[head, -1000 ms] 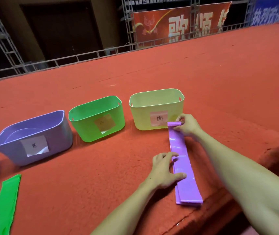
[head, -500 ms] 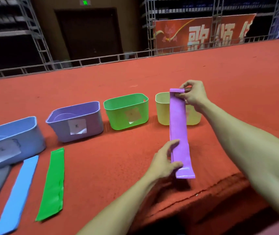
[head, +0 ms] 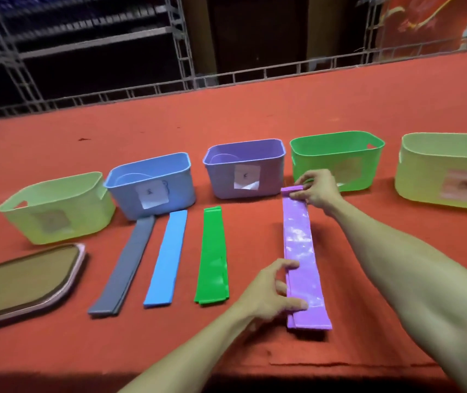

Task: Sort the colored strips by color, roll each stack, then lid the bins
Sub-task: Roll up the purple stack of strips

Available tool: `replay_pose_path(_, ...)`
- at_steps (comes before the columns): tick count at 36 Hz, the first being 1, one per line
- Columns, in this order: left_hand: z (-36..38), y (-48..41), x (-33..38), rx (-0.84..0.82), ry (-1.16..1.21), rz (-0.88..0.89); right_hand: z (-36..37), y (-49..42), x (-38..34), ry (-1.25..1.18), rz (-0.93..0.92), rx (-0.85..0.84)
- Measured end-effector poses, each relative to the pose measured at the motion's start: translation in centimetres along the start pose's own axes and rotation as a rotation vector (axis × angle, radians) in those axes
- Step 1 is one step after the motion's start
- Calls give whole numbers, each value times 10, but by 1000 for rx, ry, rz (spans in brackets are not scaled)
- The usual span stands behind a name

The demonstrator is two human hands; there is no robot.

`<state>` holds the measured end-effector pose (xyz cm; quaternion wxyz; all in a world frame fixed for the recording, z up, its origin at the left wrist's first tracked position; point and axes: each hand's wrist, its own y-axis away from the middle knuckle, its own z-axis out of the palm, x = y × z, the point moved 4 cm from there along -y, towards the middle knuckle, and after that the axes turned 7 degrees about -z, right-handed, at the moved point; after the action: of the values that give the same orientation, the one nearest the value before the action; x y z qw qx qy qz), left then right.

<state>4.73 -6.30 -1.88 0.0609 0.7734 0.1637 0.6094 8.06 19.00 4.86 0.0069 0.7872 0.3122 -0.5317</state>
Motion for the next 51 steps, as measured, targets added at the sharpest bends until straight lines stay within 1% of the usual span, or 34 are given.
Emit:
replay_pose_path(4,-7,0,-9,26,54,-70,31,-5,22,46,2,-26)
replay_pose_path(8,-11,-8,-12,17,19,-118,49,-8,43,70,-24,-59)
replay_pose_path(13,-18,-23,-9,-22,-160,-148,55,-5,58,94,-38,-89)
replay_pose_path(17,-22,-32,1,-149,-397,-183,57,-4,56,151,-72,-112)
replay_pose_path(19,-28,-36,9,-195,-408,-214,57,-3,55,184,-102,-120)
replay_pose_path(21,-39,-49,17,-124,-446,-175,57,-2,60,182,-109,-122)
replay_pose_path(23,-55,-72,24,48,-479,-98,58,-1,64,170,-115,-123)
replay_pose_path(27,-80,-125,22,364,-334,-32,59,-1,69,162,-133,-111)
replay_pose_path(30,-86,-154,24,496,-386,-2,59,-2,72,187,-143,-119)
replay_pose_path(34,-82,-178,22,511,-559,7,59,-5,75,199,-133,-117)
replay_pose_path(37,-85,-184,16,567,-602,7,60,-6,78,178,-137,-109)
replay_pose_path(43,-92,-192,15,544,-520,58,57,-8,81,131,-172,-110)
replay_pose_path(48,-93,-187,19,665,-415,97,56,-8,80,102,-181,-124)
replay_pose_path(51,-93,-186,19,688,-395,128,57,-7,81,63,-157,-141)
